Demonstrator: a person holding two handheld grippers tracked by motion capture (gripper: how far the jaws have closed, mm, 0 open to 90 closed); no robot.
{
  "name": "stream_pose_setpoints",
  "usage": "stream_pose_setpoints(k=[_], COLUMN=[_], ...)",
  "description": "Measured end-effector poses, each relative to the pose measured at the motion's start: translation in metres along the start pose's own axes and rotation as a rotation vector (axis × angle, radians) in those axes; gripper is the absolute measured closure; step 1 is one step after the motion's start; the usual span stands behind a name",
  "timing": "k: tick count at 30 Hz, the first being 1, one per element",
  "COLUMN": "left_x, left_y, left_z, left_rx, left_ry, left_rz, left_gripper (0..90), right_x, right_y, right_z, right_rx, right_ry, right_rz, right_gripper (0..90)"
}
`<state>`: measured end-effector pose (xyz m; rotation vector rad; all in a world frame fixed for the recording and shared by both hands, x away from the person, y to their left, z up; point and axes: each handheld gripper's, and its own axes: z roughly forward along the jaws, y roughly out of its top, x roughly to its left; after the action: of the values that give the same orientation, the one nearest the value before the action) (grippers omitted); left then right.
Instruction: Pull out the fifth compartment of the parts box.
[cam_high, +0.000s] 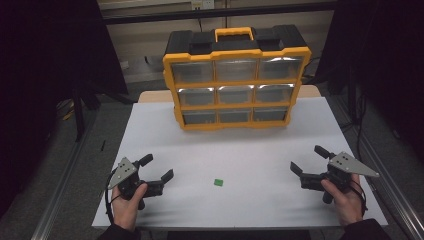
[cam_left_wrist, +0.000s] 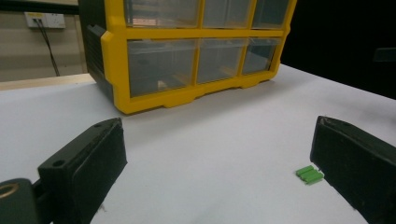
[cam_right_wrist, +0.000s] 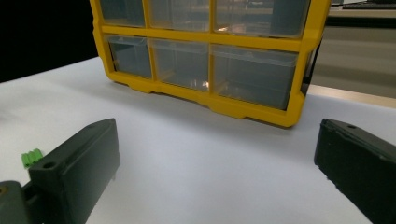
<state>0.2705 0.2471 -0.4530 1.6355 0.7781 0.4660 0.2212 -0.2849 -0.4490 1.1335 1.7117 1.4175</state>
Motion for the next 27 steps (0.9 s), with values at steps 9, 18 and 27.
stream_pose_setpoints(k=[9, 18, 27], left_x=[-0.003, -0.005, -0.003], left_y=[0.0, 0.001, 0.002], left_z=[0.002, 0.001, 0.002], left_rx=[0.019, 0.027, 0.039], left_ry=[0.007, 0.008, 0.015], left_rz=[-0.007, -0.012, -0.008], left_gripper=[3.7, 3.7, 3.8], right_x=[0.003, 0.021, 0.036], right_y=[-0.002, 0.0, 0.008], right_z=[0.003, 0.016, 0.03], right_rx=[0.006, 0.026, 0.058], right_ry=[-0.003, 0.048, 0.078], right_rz=[-0.015, -0.041, -0.092], right_gripper=[0.0, 0.0, 0.0])
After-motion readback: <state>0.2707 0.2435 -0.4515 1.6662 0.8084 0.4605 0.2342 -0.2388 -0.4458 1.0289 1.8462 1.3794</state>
